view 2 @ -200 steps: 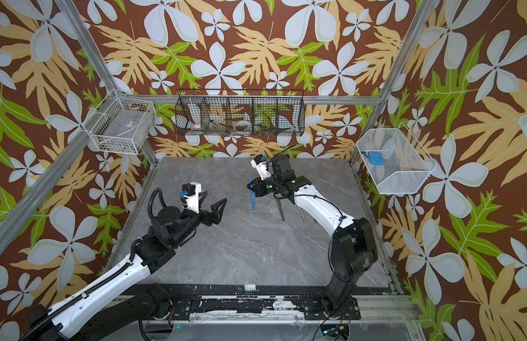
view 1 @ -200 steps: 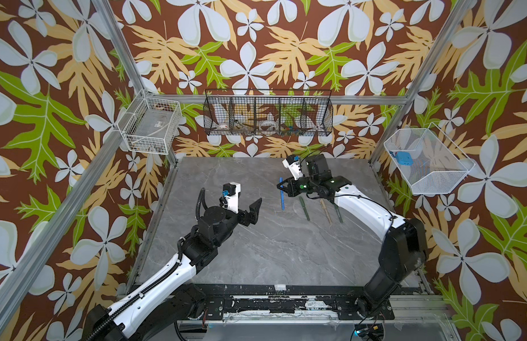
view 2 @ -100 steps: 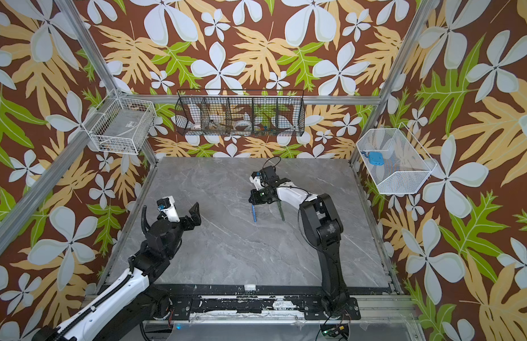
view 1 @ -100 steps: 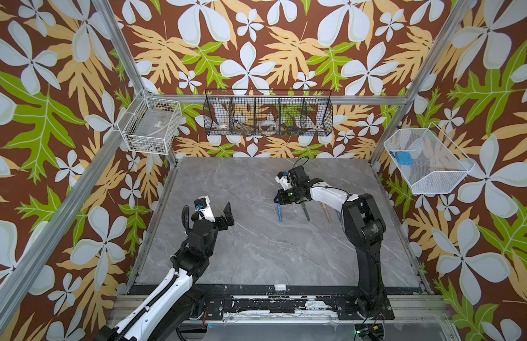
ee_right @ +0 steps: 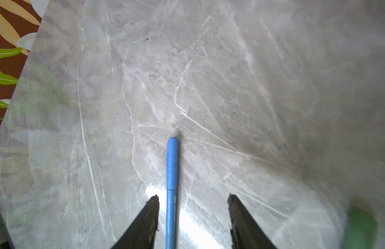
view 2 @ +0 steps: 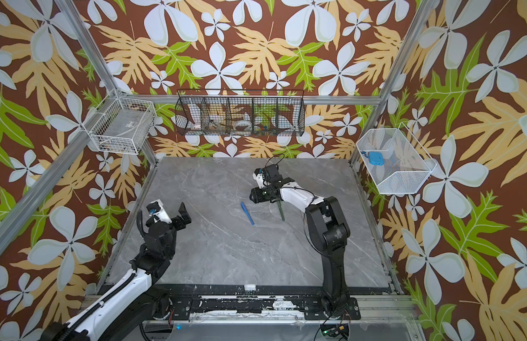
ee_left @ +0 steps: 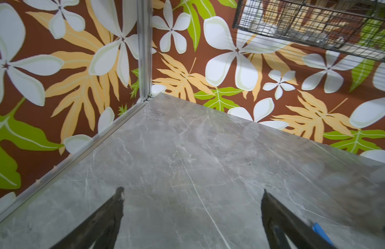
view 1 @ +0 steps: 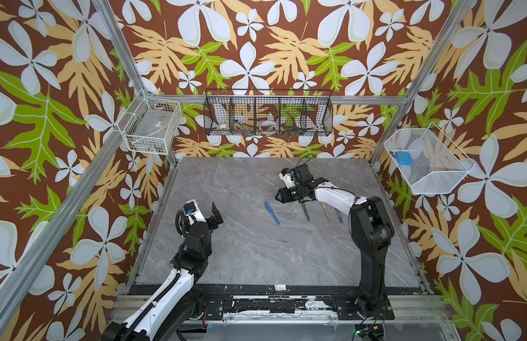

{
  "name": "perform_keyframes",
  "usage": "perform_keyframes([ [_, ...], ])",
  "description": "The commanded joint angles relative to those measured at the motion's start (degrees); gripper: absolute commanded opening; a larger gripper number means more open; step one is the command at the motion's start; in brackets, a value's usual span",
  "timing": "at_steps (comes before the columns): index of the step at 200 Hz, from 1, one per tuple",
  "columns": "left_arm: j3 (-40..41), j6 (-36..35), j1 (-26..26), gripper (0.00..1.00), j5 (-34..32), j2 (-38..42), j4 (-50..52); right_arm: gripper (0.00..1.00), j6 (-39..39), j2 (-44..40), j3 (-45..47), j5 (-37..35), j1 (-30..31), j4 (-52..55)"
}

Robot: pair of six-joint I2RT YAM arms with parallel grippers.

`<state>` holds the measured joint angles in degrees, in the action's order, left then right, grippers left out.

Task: Insert pens into pen caps
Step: Place the pen at the center of the table, then reset both arms

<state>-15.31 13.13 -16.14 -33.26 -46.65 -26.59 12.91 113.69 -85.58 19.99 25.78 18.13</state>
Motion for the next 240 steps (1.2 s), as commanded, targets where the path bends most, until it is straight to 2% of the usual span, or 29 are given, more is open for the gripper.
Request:
perform_keyframes([
  [1, 2.81, -4.42, 0.58, 1.00, -5.78, -1.11, -9.86, 0.55, -2.71, -7.75, 6.71, -7.65, -0.76, -6.43],
  [24, 8.95, -7.34, 1.31, 1.00, -8.66, -1.59, -22.11, 0.59, -3.29, -21.13, 22.30, -17.80, -4.26, -15.17],
  [59, 12.08, -5.06, 4.65, 1.00, -6.54, -3.70, -25.57, 0.69, -4.00, -38.60, 44.38, -31.86, -11.69, -25.21],
  [82, 16.07, -5.57, 6.58, 1.00, 1.25, -7.11, -36.61, 0.75, -6.70, -48.24, 57.29, -42.46, -13.79, -35.61],
  [101, 17.45, -6.63, 6.85, 1.00, 2.90, -11.28, -44.29, 0.77, -6.10, -52.68, 66.27, -44.57, -16.76, -46.91],
  [115, 15.57, -7.15, 7.03, 1.00, 4.12, -14.16, -44.28, 0.78, -5.97, -52.03, 72.97, -43.44, -19.57, -59.90],
  [124, 14.39, -7.61, 7.35, 1.00, 5.99, -16.95, -45.34, 0.78, -5.58, -49.56, 75.49, -39.86, -21.98, -66.39],
  [141, 13.73, -8.17, 7.71, 1.00, 6.56, -24.81, -52.10, 0.77, -4.96, -44.52, 75.23, -35.01, -23.96, -71.36],
  [152, 13.20, -8.53, 8.10, 1.00, 7.63, -29.40, -55.76, 0.76, -7.64, -42.76, 75.78, -31.55, -23.76, -76.14],
  [166, 10.60, -9.47, 8.13, 1.00, 7.82, -32.81, -54.72, 0.77, -8.21, -38.22, 78.04, -32.37, -23.87, -84.26],
  [174, 7.98, -7.91, 8.14, 1.00, 6.79, -31.39, -46.94, 0.78, -8.42, -33.17, 79.43, -32.00, -23.78, -90.83],
  [178, 6.91, -7.61, 8.15, 1.00, 6.77, -31.00, -44.03, 0.82, -8.72, -30.86, 79.42, -31.73, -23.79, -93.29],
  [180, 6.88, -7.57, 8.14, 1.00, 6.90, -31.05, -44.09, 0.95, -8.83, -29.59, 79.27, -31.91, -23.64, -94.84],
  [183, 7.25, -7.50, 8.29, 1.00, 7.04, -31.36, -45.41, 1.00, -9.69, -27.80, 78.44, -33.16, -22.99, -96.53],
  [191, 8.09, -8.69, 8.32, 1.00, 6.75, -32.72, -49.76, 0.99, -10.94, -27.80, 75.60, -35.06, -21.30, -91.43],
  [200, 7.74, -7.98, 8.32, 1.00, 6.89, -31.84, -47.25, 1.00, -10.06, -30.76, 72.67, -33.98, -21.49, -80.97],
  [210, 7.48, -7.77, 8.32, 1.00, 6.89, -31.79, -46.48, 1.00, -9.48, -29.47, 74.01, -35.26, -22.24, -85.64],
  [223, 7.76, -8.29, 8.32, 1.00, 6.97, -32.24, -48.21, 1.00, -8.88, -30.42, 72.94, -35.07, -22.33, -81.99],
  [240, 7.71, -8.11, 8.35, 1.00, 6.97, -32.13, -47.86, 0.99, -8.96, -30.25, 73.11, -34.99, -22.35, -82.56],
])
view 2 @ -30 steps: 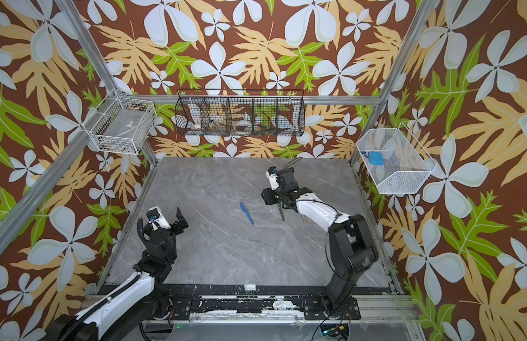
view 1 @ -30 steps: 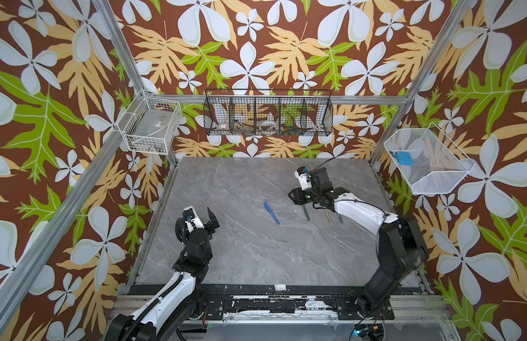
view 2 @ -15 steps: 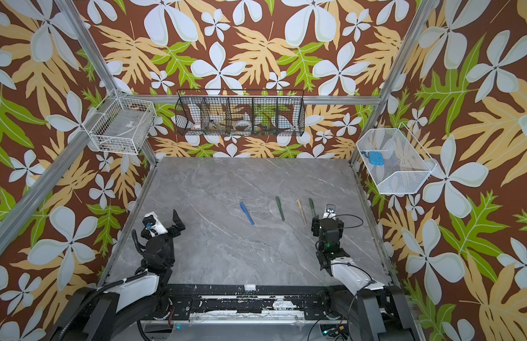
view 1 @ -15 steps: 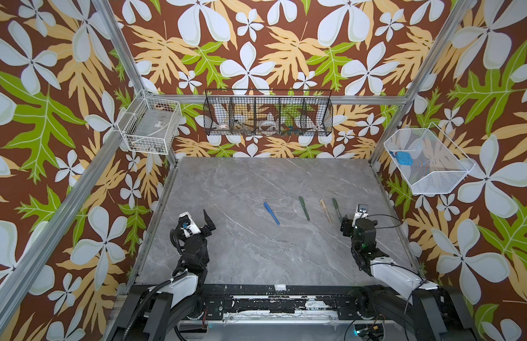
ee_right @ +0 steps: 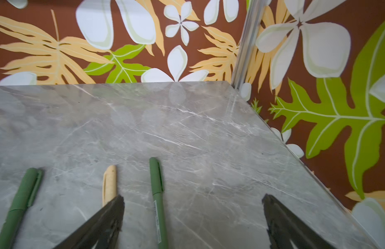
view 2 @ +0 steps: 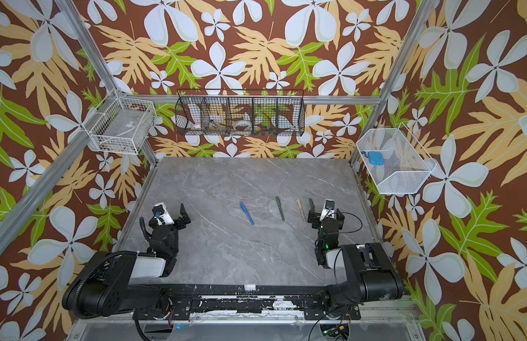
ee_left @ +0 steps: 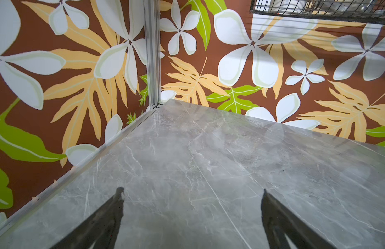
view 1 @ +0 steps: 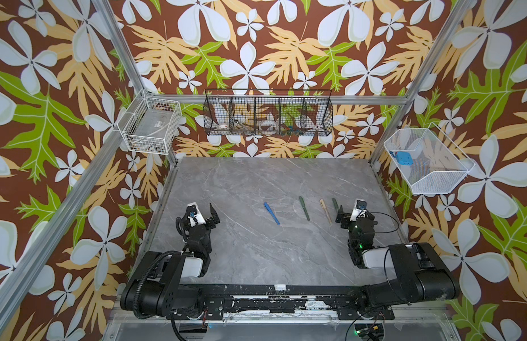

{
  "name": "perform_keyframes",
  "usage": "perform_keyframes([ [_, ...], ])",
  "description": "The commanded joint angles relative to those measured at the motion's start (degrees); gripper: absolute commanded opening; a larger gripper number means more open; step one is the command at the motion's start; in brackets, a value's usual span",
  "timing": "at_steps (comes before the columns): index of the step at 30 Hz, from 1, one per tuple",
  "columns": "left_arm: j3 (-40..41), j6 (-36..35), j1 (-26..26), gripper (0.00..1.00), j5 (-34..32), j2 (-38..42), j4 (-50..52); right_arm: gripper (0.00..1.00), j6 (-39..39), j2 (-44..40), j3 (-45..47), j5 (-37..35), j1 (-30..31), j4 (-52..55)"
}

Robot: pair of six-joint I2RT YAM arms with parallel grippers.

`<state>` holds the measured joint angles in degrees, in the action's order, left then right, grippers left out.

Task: Insert pens into pen caps
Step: Reset both arms

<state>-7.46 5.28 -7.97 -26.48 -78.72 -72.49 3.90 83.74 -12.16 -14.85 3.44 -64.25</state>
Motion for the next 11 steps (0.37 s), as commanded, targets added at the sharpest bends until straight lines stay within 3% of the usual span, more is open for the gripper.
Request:
perform_keyframes([
  [1, -0.16, -0.31, 0.16, 1.00, 0.20, -0.09, -2.05, 1.00, 0.05, -0.32, -0.31, -0.17, -0.01, -0.09],
  [11, -0.14, -0.28, 0.14, 1.00, 0.20, -0.04, -2.04, 1.00, -0.03, -0.07, -0.40, -0.17, -0.01, -0.40],
])
